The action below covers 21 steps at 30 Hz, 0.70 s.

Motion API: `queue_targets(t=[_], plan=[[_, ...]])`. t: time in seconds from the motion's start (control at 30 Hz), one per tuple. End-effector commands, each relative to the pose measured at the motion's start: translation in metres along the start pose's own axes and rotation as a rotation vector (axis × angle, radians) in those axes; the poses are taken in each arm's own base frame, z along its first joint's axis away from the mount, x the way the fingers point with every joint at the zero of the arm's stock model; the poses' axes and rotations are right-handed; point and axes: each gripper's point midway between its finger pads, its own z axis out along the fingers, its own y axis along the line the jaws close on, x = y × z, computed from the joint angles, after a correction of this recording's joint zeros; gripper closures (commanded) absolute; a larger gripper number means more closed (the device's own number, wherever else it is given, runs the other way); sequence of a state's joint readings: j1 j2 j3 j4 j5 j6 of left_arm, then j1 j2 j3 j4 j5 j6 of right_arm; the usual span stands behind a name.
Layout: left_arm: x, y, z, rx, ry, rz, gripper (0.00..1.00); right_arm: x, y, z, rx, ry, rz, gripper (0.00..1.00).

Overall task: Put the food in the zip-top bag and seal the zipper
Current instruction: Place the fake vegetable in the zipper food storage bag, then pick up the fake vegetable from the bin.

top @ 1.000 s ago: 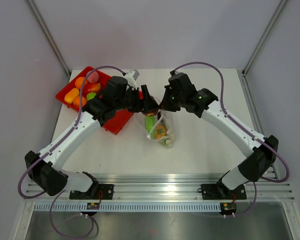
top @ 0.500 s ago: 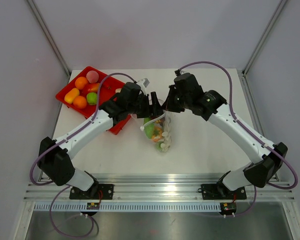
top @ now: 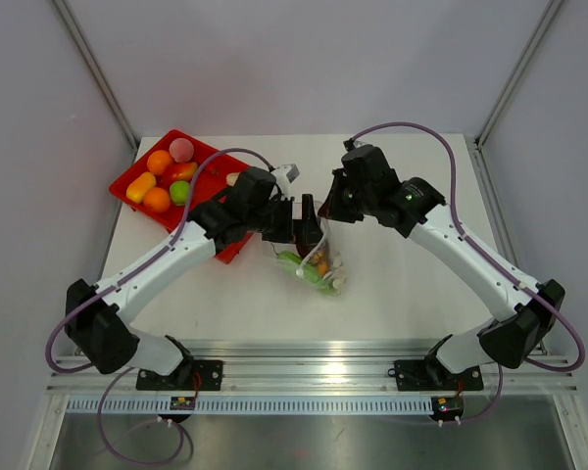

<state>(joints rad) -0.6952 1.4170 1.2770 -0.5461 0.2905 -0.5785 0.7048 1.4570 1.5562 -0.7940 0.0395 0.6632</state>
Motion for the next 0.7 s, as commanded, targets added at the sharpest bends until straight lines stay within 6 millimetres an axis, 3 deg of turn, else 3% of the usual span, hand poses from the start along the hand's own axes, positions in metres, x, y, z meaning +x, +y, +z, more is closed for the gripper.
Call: queue_targets(t=[0.0,0.17,0.2,0.27,0.3,0.43,0.57,0.6,0.63,0.67], plan=[[-0.014,-0.032,-0.042,0.090,-0.059,0.122,0.03,-0.015,0.019,-0.010,-0.073,-0.067,0.016,1.00],[-0.027,-0.031,-0.071,0.048,-0.118,0.187,0.25,-0.014,0.015,-0.009,-0.060,-0.064,0.019,1.00],[-0.031,-0.027,-0.076,0.037,-0.131,0.188,0.35,-0.014,0.015,-0.008,-0.059,-0.067,0.017,1.00],[-0.033,-0.021,-0.079,0.018,-0.131,0.194,0.44,-0.015,0.015,-0.010,-0.059,-0.069,0.017,1.00],[-0.037,-0.013,-0.080,0.000,-0.137,0.187,0.62,-0.014,0.015,-0.009,-0.060,-0.066,0.015,1.00],[-0.050,0.013,-0.084,-0.060,-0.168,0.165,0.96,-0.015,0.015,-0.010,-0.060,-0.070,0.013,1.00],[-0.079,0.070,-0.088,-0.234,-0.248,0.106,0.93,-0.016,0.013,-0.011,-0.049,-0.075,0.004,1.00],[-0.091,0.094,-0.095,-0.289,-0.280,0.059,0.81,-0.016,0.013,-0.011,-0.050,-0.075,0.002,1.00],[-0.099,0.112,-0.089,-0.323,-0.284,0.009,0.73,-0.016,0.013,-0.009,-0.048,-0.074,0.001,1.00],[-0.104,0.123,-0.089,-0.334,-0.291,-0.023,0.62,-0.016,0.013,-0.010,-0.049,-0.073,-0.004,1.00]])
